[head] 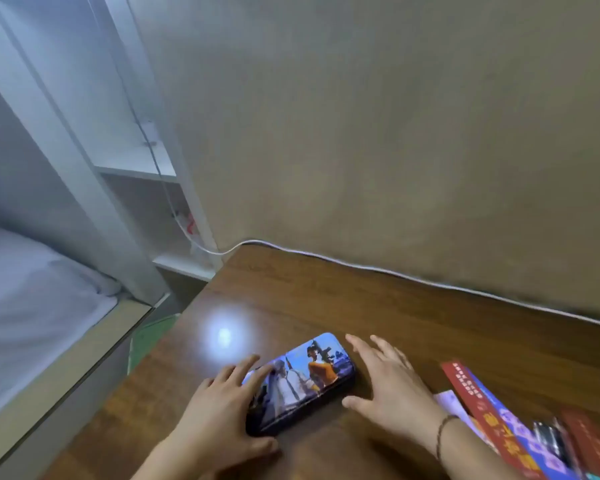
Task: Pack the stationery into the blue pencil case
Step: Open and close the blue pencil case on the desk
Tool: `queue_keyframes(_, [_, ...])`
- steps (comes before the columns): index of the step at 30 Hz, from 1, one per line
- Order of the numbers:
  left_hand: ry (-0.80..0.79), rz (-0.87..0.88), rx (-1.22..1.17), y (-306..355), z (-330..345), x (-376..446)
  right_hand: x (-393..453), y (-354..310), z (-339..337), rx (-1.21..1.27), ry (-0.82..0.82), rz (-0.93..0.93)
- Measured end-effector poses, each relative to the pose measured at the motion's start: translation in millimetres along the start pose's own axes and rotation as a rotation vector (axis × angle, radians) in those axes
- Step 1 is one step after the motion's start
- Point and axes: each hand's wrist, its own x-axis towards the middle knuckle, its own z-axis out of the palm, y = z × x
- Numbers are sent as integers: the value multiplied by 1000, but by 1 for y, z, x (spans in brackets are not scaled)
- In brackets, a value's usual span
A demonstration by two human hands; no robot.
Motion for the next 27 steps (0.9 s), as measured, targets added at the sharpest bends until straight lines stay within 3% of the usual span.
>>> queue_keyframes(8, [219, 164, -111, -17, 34, -3, -6, 2, 30, -53, 161, -30])
queue_keyframes(15, [172, 252, -129, -19, 40, -35, -56, 0, 29, -228, -9, -39])
queue_keyframes(17, [80, 269, -260, -22, 39, -43, -73, 1, 30, -166, -36, -30])
queue_keyframes(20, [-37, 233, -684, -26, 30, -46, -93, 2, 33, -97, -20, 2])
queue_keyframes(23, [154, 99, -887, -26, 26, -33, -102, 1, 28, -96, 24, 64])
queue_keyframes(25, [346, 19, -1049, -29, 30, -21, -101, -3, 25, -163, 174, 37])
queue_keyframes(27, [440, -27, -1162, -32, 38, -14, -97, -11, 27, -161, 329, -81])
